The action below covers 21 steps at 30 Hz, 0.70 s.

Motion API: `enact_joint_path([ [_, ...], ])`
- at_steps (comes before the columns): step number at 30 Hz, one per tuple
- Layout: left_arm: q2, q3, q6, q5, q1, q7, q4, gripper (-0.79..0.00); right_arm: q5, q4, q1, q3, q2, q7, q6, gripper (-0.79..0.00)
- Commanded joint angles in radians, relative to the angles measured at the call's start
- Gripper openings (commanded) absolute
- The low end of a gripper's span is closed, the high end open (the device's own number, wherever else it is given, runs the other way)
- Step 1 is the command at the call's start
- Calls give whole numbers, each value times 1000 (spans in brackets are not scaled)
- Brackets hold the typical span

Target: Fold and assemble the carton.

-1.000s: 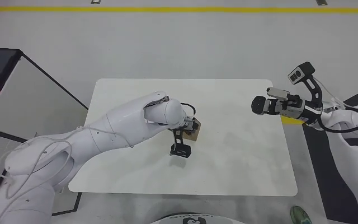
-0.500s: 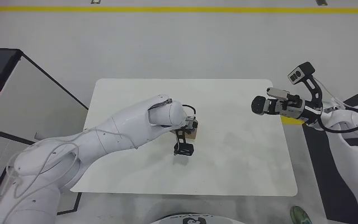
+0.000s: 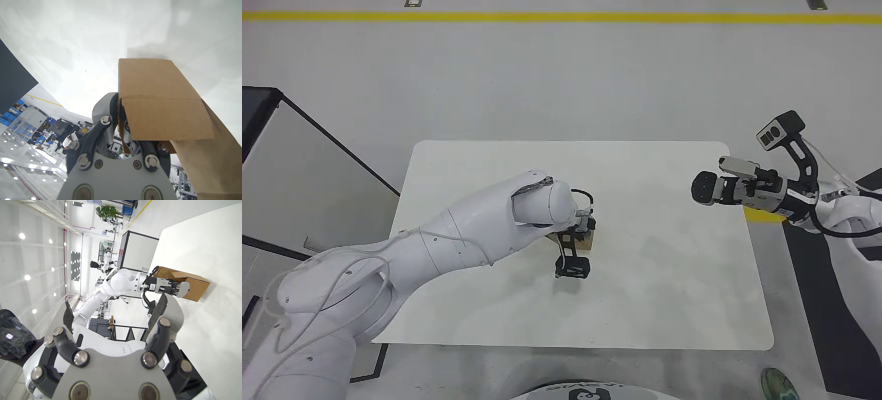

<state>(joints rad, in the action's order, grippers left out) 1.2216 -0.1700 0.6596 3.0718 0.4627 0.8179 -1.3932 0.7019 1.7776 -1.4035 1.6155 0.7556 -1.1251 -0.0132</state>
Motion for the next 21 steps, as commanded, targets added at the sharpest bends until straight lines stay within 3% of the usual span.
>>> enact_joint_path([
  [1,0,0,0,0,0,0,0,-785,0,0,0,0,0,0,0,0],
  [16,0,0,0,0,0,0,0,-785,0,0,0,0,0,0,0,0],
  [17,0,0,0,0,0,0,0,-751,0,0,0,0,0,0,0,0],
  [19,0,0,0,0,0,0,0,-474,0,0,0,0,0,0,0,0],
  [20,0,0,0,0,0,0,0,-222,0,0,0,0,0,0,0,0],
  [21,0,0,0,0,0,0,0,-95,0,0,0,0,0,0,0,0],
])
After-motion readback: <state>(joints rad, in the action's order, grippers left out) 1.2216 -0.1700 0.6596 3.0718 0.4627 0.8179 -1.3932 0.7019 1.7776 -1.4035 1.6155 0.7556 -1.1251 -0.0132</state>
